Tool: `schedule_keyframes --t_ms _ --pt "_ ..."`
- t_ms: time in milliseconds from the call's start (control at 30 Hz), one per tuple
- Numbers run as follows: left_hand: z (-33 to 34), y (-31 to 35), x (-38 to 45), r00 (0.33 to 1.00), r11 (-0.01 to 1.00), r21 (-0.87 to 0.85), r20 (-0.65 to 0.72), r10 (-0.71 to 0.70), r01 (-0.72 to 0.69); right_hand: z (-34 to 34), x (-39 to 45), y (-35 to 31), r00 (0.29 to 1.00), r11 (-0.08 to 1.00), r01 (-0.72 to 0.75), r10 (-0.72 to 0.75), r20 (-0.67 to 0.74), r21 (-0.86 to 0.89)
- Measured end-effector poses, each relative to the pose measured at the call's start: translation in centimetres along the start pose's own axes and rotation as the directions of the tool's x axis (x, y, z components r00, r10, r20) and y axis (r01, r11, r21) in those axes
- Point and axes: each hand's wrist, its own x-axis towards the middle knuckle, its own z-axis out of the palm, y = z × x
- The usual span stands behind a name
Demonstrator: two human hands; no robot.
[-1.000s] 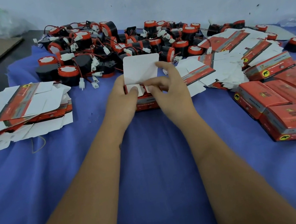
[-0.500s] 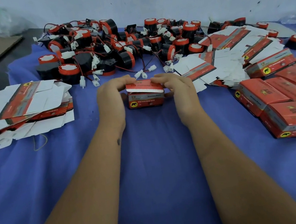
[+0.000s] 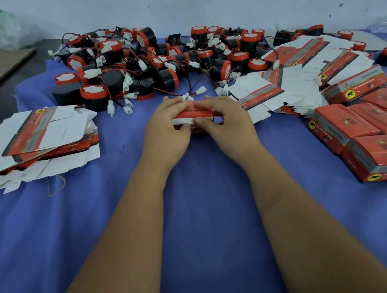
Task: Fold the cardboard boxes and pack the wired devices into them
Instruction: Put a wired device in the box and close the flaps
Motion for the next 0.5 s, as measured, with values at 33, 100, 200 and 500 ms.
schedule_keyframes --t_ms 33,100,200,500 --pt "-0.07 -0.17 0.03 1.000 1.000 -0.012 0.006 0.006 -0.005 0.01 0.05 0.05 1.000 1.000 0.002 -0.002 -0.011 -0.006" --pt "-0.20 -0.29 0.09 1.000 0.998 -0.060 0.009 0.005 -0.004 0.01 0.11 0.13 1.000 1.000 0.000 0.000 -0.018 -0.004" --pt "-0.46 -0.18 0.17 0.996 0.965 -0.251 -0.001 -0.085 0.082 -0.01 0.03 0.03 0.999 1.000 -0.003 0.004 -0.041 0.013" --pt "-0.63 -0.21 0.26 0.986 0.873 -0.472 -0.046 -0.161 0.121 -0.11 -0.01 -0.32 0.994 0.995 -0.058 0.066 -0.087 0.086"
